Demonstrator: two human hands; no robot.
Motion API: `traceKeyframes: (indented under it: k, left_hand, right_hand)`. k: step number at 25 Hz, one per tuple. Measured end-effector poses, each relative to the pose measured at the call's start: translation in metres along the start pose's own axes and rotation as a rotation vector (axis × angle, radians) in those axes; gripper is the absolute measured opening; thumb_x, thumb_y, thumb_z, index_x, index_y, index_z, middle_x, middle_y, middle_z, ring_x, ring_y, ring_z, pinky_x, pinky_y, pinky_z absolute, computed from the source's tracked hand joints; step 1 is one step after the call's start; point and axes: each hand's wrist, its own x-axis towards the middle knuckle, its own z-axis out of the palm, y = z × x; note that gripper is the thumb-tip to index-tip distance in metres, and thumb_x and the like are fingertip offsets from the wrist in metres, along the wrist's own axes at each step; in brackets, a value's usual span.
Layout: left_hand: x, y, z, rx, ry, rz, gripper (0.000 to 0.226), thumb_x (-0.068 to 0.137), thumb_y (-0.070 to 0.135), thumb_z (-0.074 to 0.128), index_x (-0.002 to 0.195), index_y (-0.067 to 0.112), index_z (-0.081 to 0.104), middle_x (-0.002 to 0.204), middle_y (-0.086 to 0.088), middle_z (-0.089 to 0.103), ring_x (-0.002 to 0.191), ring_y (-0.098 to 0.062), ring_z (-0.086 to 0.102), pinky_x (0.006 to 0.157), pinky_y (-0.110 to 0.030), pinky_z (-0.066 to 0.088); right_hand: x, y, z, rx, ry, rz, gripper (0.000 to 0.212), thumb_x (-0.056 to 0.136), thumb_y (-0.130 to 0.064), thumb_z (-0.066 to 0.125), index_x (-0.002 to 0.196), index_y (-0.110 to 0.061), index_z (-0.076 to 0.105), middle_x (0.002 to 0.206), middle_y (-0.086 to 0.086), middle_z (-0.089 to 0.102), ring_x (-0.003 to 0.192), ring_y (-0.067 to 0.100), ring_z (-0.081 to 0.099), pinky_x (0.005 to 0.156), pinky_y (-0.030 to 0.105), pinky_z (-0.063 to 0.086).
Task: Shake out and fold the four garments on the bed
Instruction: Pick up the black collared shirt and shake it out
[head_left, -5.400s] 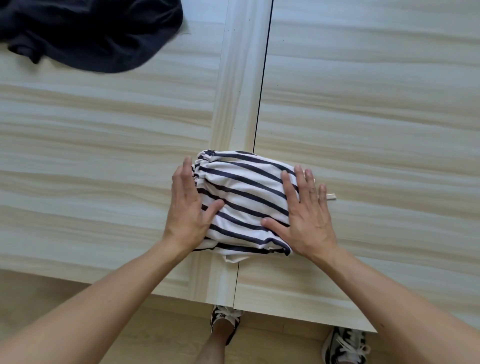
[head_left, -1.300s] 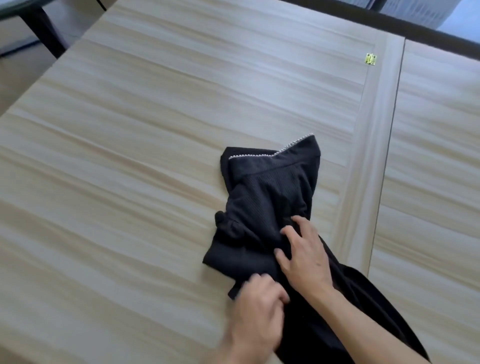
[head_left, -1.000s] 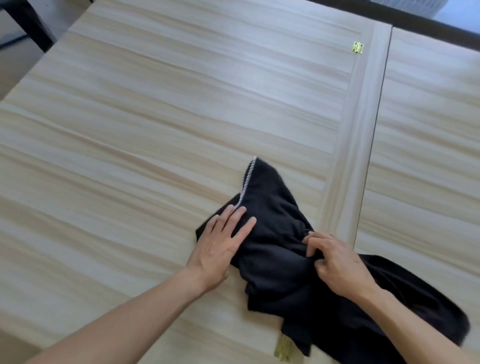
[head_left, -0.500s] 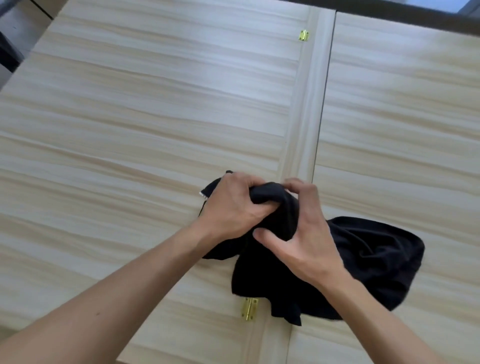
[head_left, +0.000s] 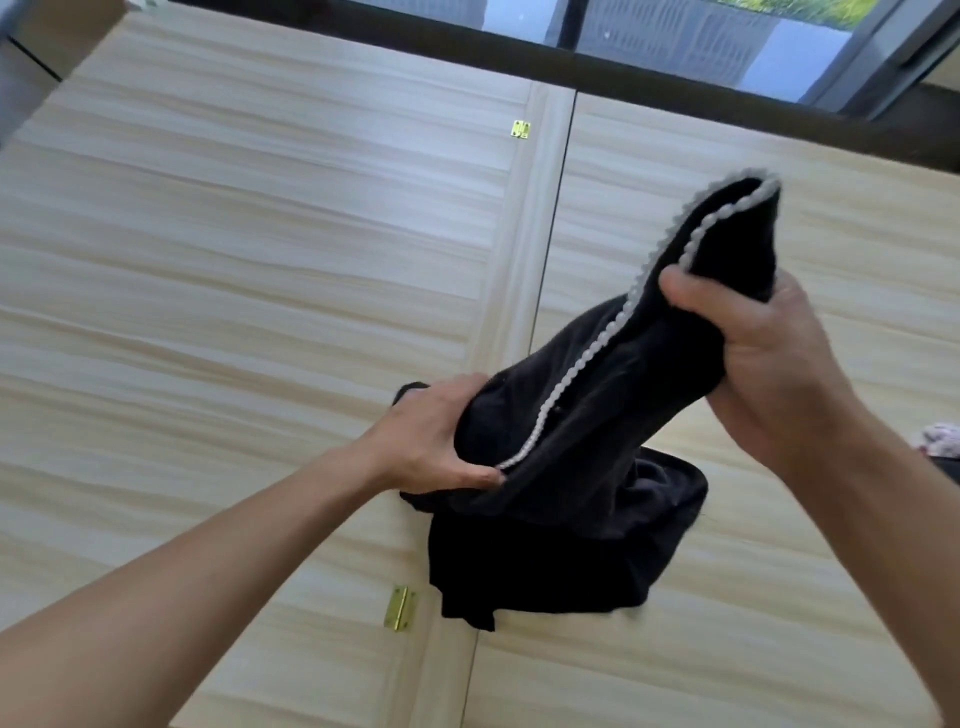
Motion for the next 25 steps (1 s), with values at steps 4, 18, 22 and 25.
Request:
traceKeyframes:
  k: [4,18,22,25]
  left_hand:
    - [0.027,0.032,0.026,0.004,0.366,-0.026,0.042,0.083,0.014,0.054,0.125,0.02,0.055,0.098,-0.004,0.07,0.09,-0.032,0.068,0.075,-0.039,0.053]
    - [-0.003,0.29,-0.201,-0.368,0.584,-0.089,0.02,0.099,0.018,0.055,0.086,0.014,0.069,0.074,-0.004,0.067,0.07,-0.013,0.061,0.066,-0.029,0.047]
    - [-0.078,0.433,-0.295,-0.295,0.597,0.006,0.033,0.104,0.022,0.049,0.076,0.009,0.063,0.066,0.001,0.064,0.067,-0.017,0.059,0.065,-0.032,0.044]
    - [-0.142,0.527,-0.358,-0.237,0.674,0.035,0.041,0.105,0.024,0.047,0.069,0.008,0.057,0.056,0.004,0.054,0.057,-0.015,0.054,0.06,-0.033,0.036]
  right_hand:
    - [0.0,-0.036,-0.036,0.05,0.068,-0.017,0.008,0.09,-0.003,0.063,0.089,-0.009,0.066,0.082,0.007,0.067,0.078,0.024,0.07,0.08,0.04,0.06]
    - [-0.07,-0.213,-0.128,-0.561,0.38,-0.005,0.011,0.081,-0.011,0.072,0.075,-0.007,0.064,0.074,0.02,0.065,0.069,0.024,0.058,0.062,0.036,0.043]
    - [-0.114,-0.35,-0.113,-0.517,0.371,-0.036,0.014,0.086,-0.004,0.059,0.075,-0.013,0.059,0.068,0.008,0.053,0.065,0.023,0.051,0.059,0.033,0.036]
    - [-0.142,-0.445,-0.095,-0.584,0.21,-0.004,0.019,0.089,-0.002,0.05,0.074,-0.014,0.051,0.073,0.007,0.05,0.068,0.023,0.048,0.061,0.033,0.033]
